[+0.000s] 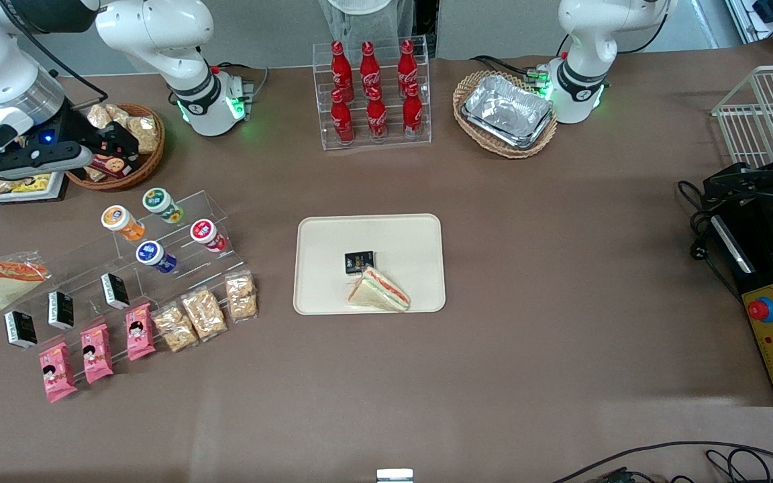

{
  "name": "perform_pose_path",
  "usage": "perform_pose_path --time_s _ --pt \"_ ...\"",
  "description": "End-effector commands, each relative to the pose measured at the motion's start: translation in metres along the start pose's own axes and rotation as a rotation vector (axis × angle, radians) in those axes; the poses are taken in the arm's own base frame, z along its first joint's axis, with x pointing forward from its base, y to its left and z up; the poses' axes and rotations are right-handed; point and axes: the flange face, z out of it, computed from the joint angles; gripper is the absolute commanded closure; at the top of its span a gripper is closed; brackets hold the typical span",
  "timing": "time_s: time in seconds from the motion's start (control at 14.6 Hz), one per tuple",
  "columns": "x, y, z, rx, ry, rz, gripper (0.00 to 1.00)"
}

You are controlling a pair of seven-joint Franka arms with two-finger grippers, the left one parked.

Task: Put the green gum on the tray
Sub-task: 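Move the right gripper over the acrylic stand toward the bottles, then lower the right gripper and grasp the green-labelled yogurt bottle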

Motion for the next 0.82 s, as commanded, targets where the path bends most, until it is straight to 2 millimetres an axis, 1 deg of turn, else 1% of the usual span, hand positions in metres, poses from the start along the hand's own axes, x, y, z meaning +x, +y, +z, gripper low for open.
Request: perform_pose_path --time_s 0.0,0.21,0.48,0.76 --pt "-0.021 0.019 0.029 0.034 0.044 -0.015 0.0" --pt "-0.026 0.019 0.047 0.037 0.031 -0.018 0.0" --pt "-0.034 0.018 0.082 0.035 0.03 -0.016 0.0" --pt "-0.039 0.017 0.107 0.027 0.031 -0.022 0.0"
